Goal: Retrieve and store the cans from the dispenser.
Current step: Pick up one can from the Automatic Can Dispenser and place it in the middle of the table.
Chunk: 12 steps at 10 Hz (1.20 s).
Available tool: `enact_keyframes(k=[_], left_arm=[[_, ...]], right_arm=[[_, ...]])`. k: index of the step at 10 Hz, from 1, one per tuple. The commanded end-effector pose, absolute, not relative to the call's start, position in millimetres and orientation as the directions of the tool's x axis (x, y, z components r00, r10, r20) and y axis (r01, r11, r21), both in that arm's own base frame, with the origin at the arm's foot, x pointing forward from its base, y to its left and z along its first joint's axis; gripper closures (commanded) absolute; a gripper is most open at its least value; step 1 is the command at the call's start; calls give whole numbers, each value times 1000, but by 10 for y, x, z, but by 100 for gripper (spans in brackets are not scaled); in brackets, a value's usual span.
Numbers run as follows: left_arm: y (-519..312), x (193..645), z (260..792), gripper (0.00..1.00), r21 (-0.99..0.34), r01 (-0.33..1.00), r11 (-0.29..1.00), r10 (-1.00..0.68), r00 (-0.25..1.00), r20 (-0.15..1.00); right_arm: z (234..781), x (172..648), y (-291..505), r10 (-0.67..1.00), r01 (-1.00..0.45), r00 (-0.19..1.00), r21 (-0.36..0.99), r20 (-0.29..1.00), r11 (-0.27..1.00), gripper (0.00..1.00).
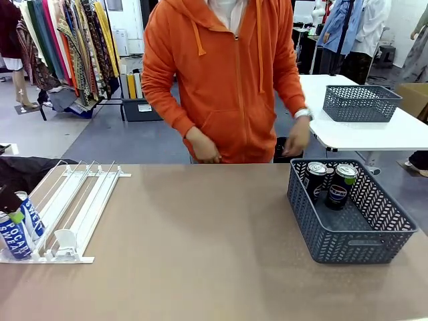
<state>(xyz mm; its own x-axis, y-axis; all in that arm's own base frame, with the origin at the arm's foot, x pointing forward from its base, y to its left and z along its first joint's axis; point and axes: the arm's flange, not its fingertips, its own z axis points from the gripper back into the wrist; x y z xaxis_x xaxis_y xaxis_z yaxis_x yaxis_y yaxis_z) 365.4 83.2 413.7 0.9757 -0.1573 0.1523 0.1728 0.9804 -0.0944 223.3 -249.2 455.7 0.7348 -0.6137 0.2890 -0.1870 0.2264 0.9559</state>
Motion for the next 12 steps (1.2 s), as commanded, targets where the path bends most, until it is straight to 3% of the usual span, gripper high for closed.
enact_keyframes(k=[1, 7, 8, 9, 10, 12], left_arm=[[836, 3671, 4136, 0, -144, 161, 976, -139, 978, 154], [749, 3709, 4035, 0, -142, 166, 976, -146, 979, 140], [742, 3718, 4026, 32, -137, 165, 977, -146, 979, 141], [741, 3716, 4022, 91, -130, 165, 978, -147, 980, 137], [734, 3720, 4022, 100, -133, 164, 977, -146, 980, 139], [728, 3729, 4025, 100, -138, 164, 977, -144, 979, 141]], right_arm=[[4576, 2242, -2494, -615, -205, 728, 952, 303, 226, 0], [4576, 2242, -2494, -615, -205, 728, 952, 303, 226, 0], [4576, 2242, -2494, -615, -205, 728, 952, 303, 226, 0], [4576, 2242, -2494, -615, -205, 728, 952, 303, 226, 0], [4576, 2242, -2494, -615, -205, 728, 952, 303, 226, 0], [4576, 2242, -2494, -615, -205, 728, 952, 303, 226, 0]])
